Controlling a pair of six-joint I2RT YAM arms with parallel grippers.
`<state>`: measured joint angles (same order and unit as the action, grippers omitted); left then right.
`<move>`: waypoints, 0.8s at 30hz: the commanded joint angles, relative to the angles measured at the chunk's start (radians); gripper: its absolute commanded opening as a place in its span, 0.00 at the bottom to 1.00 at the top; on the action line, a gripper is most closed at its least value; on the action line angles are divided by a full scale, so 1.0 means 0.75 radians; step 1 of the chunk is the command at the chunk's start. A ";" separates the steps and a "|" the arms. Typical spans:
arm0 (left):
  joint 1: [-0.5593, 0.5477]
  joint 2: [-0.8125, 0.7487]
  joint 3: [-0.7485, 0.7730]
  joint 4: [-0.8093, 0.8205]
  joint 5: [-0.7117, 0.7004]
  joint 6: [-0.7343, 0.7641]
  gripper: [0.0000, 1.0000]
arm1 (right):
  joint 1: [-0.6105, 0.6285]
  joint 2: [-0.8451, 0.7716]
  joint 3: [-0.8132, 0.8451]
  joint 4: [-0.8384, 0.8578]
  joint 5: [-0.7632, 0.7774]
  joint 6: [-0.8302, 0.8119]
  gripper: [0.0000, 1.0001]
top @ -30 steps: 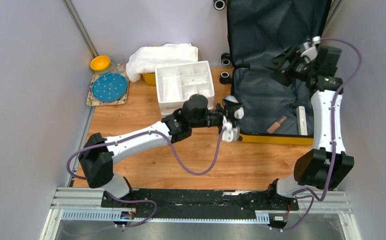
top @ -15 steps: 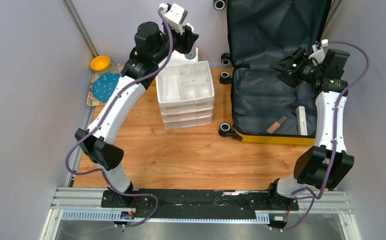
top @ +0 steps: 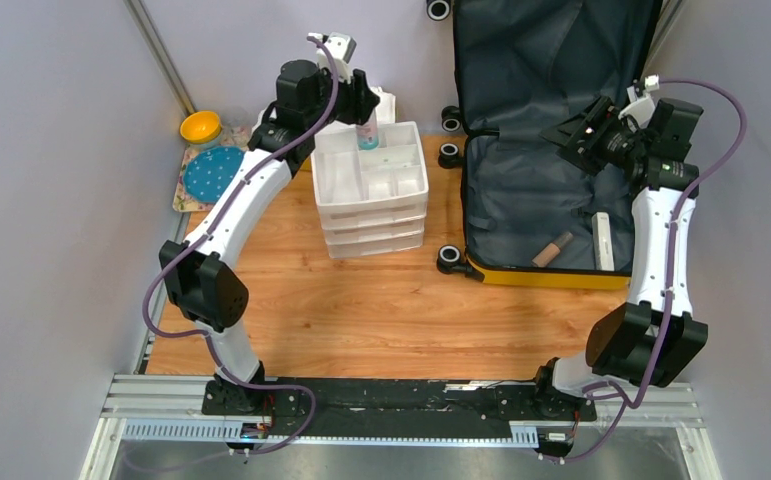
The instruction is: Open, take out, and arrange the luggage
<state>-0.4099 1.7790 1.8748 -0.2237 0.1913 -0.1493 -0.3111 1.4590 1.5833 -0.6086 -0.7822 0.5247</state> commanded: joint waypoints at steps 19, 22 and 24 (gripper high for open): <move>0.021 -0.073 -0.133 0.167 0.074 0.060 0.73 | 0.000 0.026 0.145 -0.573 0.173 -0.756 0.80; 0.023 -0.110 -0.137 0.127 0.086 0.082 0.78 | -0.004 0.047 0.190 -0.708 0.253 -0.904 0.84; 0.029 -0.140 -0.137 0.090 0.093 0.087 0.79 | -0.015 0.065 0.210 -0.795 0.290 -0.990 0.86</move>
<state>-0.3985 1.7676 1.7546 -0.1410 0.2344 -0.1070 -0.3111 1.4899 1.6825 -1.0237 -0.6590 -0.0132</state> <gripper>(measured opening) 0.780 0.841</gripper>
